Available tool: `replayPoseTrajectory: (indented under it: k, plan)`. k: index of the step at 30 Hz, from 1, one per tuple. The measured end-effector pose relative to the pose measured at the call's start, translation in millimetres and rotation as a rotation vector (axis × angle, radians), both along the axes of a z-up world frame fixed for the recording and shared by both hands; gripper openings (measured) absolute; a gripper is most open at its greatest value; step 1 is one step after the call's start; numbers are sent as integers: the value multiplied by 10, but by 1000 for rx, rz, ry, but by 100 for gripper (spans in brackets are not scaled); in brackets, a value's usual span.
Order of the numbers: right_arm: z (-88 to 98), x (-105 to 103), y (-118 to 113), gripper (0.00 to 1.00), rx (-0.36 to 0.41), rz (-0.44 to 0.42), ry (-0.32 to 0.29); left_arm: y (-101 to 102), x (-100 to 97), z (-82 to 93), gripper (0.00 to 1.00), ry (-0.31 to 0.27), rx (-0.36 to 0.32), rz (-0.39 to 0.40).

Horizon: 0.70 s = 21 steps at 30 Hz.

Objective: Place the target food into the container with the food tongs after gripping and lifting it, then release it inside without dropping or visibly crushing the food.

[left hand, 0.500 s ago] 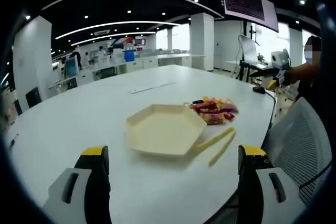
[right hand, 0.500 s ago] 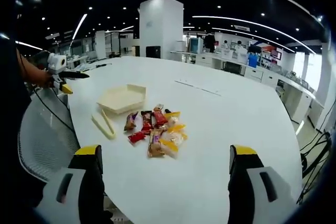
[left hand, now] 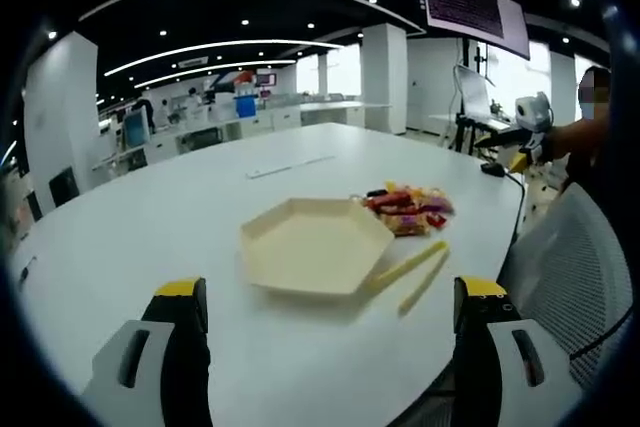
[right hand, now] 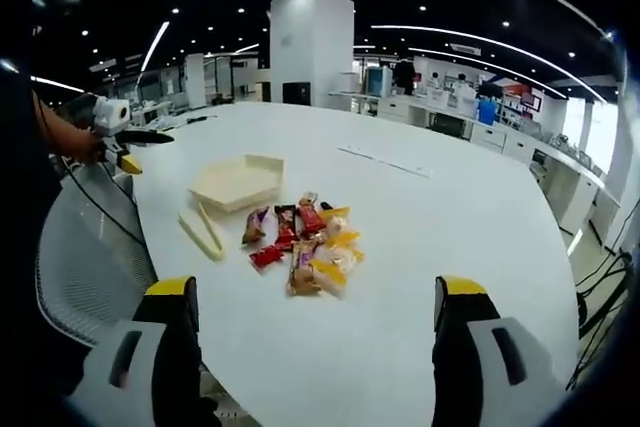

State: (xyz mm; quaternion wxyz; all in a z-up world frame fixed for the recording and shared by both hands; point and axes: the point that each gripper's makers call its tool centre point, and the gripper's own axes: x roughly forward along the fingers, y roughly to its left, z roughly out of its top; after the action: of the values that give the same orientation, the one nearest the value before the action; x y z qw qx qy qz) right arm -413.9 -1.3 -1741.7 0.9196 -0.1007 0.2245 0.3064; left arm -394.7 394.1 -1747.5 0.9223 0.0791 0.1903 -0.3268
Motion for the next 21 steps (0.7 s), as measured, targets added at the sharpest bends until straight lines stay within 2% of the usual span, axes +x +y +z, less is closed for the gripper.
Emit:
replayPoseTrajectory:
  k: [9, 12, 15, 21]
  plan:
    - [12, 12, -11, 99, 26, -21, -6, -12, 1, 7, 100, 0, 1, -3]
    - [16, 20, -11, 99, 31, -25, -7, -51, 7, 46, 100, 12, -26, -20]
    - [12, 29, -1, 99, 33, -23, -10, -175, -14, 55, 100, 0, 32, -109]
    - [26, 23, 49, 99, 52, -17, -18, -480, 35, 155, 99, -24, 81, -243]
